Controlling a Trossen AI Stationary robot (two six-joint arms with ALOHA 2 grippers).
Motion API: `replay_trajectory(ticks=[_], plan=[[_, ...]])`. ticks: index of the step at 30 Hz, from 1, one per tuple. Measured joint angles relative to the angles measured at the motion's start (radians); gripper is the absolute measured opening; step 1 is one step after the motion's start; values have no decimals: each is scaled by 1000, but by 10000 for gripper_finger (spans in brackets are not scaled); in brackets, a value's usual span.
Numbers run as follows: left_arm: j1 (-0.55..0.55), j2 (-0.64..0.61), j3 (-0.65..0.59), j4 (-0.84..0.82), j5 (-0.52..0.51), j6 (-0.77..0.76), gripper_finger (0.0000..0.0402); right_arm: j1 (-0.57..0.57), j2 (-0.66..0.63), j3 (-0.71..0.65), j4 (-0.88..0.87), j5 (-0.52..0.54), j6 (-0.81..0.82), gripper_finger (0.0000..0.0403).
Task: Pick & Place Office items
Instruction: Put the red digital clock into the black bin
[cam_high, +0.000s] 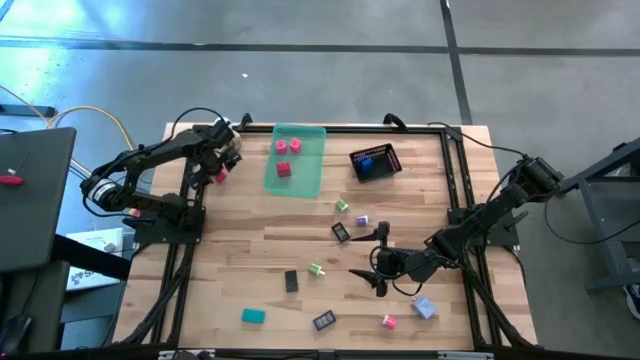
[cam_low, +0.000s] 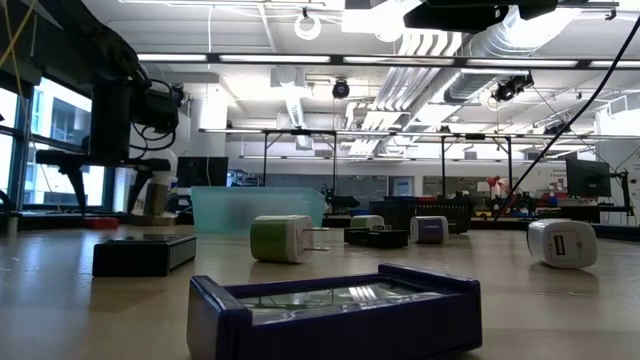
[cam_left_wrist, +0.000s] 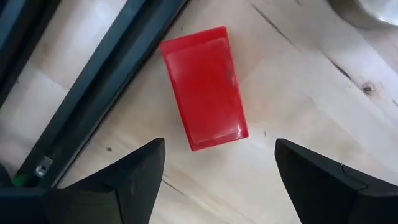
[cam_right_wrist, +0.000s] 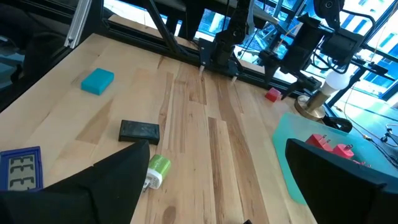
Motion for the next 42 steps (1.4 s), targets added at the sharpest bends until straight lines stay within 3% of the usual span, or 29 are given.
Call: replay_trajectory(ticks=[16,27,42], plan=[[-71,3,0,7,-192,-122,295,7,0,0,0,-1,0,365],[-170,85,0,21,-211,-208,295,7,0,0,0,-34,0,365],[-347,94,0,2,-495,-320,295,13,0,0,0,-50,0,365]])
